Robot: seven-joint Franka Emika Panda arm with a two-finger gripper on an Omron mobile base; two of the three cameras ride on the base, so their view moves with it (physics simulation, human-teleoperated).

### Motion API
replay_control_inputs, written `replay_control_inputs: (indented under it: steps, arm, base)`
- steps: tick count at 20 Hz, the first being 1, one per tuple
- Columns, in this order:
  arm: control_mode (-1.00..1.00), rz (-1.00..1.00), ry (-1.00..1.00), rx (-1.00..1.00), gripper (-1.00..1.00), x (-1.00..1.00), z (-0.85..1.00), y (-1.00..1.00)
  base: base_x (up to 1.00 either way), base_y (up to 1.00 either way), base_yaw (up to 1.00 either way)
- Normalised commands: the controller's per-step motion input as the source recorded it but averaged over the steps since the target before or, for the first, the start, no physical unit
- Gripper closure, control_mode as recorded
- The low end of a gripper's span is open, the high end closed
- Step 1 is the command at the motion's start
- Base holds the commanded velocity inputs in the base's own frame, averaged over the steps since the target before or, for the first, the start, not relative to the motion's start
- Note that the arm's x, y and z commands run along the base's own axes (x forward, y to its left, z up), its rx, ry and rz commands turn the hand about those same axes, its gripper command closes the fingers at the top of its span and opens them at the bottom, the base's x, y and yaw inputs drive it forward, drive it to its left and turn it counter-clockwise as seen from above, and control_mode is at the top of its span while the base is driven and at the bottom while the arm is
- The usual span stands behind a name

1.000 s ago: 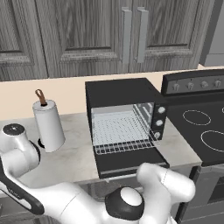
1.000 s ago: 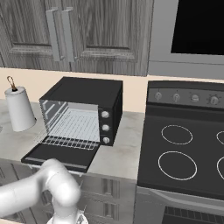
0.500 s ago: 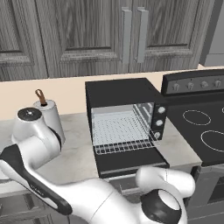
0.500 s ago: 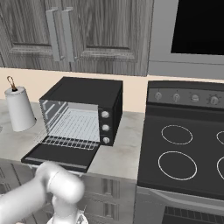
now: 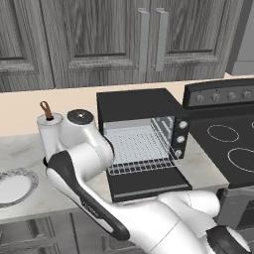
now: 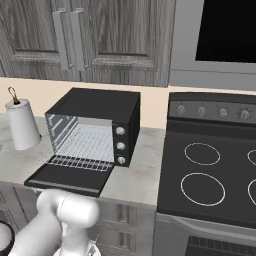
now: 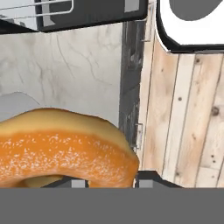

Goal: Pick up the bagel from the plate, place it on the toaster oven rack, close the door, and set the timer.

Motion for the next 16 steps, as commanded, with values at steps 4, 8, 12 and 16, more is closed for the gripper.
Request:
replay_control_inputs:
  steps: [4, 8, 12, 16]
  arm:
    - [-1.0, -0.16, -0.05, 0.0, 1.0, -0.23, 0.1, -1.0]
    - [-1.0, -0.17, -0.04, 0.0, 1.0, -0.01, 0.2, -1.0]
    - [-1.0, -0.18, 0.0, 0.0, 1.0, 0.13, 0.23, -0.95]
    - [-1.0, -0.17, 0.0, 0.0, 1.0, 0.31, 0.14, -0.79]
  base:
    - [0.0, 0.0, 0.0]
    - [0.0, 0.0, 0.0]
    - [0.0, 0.0, 0.0]
    - [0.0, 0.0, 0.0]
